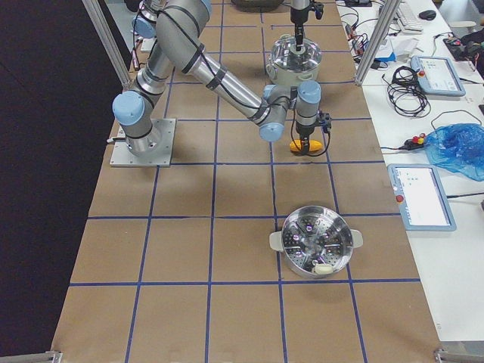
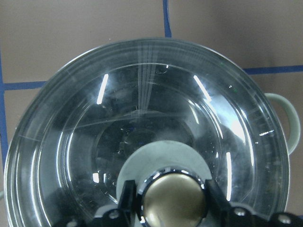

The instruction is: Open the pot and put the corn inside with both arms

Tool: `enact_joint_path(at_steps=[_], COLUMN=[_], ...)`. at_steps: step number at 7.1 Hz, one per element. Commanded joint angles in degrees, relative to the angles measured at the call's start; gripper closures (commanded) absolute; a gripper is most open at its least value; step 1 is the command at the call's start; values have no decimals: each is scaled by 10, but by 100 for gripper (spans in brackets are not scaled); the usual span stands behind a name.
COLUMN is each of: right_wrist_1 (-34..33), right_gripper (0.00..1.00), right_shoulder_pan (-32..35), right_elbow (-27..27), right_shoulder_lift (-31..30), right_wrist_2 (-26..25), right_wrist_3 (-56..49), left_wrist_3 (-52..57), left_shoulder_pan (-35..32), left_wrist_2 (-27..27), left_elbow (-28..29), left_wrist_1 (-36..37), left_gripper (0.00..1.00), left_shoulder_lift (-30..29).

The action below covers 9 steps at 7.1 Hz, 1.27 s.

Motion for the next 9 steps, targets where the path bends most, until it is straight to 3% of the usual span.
enact_joint_path(at_steps=[1, 3, 4, 5, 8, 9], right_wrist_1=[7, 11, 12, 57, 174, 178], right_gripper=[70, 86, 89, 89, 88, 88], right_shoulder_pan=[0, 1, 10, 42, 215, 255], right_elbow=[-1, -2, -6, -14, -142, -164], right_shoulder_lift=[1, -6, -24, -63, -83, -81], right_wrist_2=[0, -2, -3, -1, -4, -3], right_wrist_3=[1, 4, 11, 41, 165, 223], left_wrist_3=[0, 25, 84, 153, 264, 307], left_shoulder_pan=[5, 39, 84, 144, 253, 277], left_wrist_2=[9, 15, 15, 15, 14, 14], left_elbow=[13, 18, 9, -2, -85, -123], left_wrist_1=[-28, -110, -151, -174, -121, -97], left_gripper=[99, 99, 99, 99, 100, 100], left_shoulder_lift=[20, 87, 118, 134, 142, 148])
